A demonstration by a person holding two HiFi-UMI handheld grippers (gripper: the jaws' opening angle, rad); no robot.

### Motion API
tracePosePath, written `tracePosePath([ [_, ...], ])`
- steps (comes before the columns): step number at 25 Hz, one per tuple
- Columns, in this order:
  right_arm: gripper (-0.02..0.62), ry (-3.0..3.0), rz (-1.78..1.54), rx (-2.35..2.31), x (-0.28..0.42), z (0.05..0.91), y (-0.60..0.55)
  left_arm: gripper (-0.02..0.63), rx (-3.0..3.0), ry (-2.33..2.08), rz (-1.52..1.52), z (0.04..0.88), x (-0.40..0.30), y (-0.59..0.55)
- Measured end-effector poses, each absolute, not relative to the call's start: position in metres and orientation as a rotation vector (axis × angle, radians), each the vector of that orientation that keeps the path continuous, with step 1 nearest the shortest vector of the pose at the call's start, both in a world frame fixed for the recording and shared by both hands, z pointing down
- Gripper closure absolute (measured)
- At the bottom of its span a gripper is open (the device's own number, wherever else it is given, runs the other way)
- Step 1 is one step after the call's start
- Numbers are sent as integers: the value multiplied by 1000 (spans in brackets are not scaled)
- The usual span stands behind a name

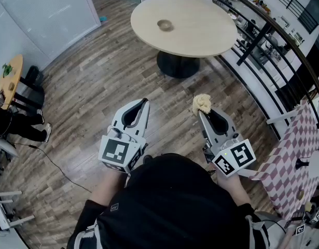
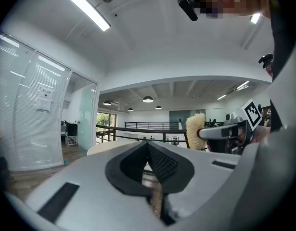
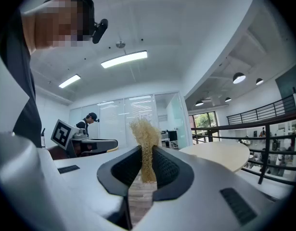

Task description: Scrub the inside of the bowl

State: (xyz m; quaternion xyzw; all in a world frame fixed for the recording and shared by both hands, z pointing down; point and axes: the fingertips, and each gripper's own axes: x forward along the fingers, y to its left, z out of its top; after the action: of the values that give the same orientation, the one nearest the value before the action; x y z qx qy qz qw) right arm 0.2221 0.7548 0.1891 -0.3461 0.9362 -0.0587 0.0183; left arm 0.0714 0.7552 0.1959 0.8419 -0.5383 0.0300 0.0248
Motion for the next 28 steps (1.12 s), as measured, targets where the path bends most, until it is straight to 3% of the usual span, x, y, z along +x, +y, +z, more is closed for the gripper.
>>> tracePosePath([
  [28, 522, 2928, -268, -1088, 127, 205, 745, 598, 2564, -1641, 101, 219, -35, 746],
])
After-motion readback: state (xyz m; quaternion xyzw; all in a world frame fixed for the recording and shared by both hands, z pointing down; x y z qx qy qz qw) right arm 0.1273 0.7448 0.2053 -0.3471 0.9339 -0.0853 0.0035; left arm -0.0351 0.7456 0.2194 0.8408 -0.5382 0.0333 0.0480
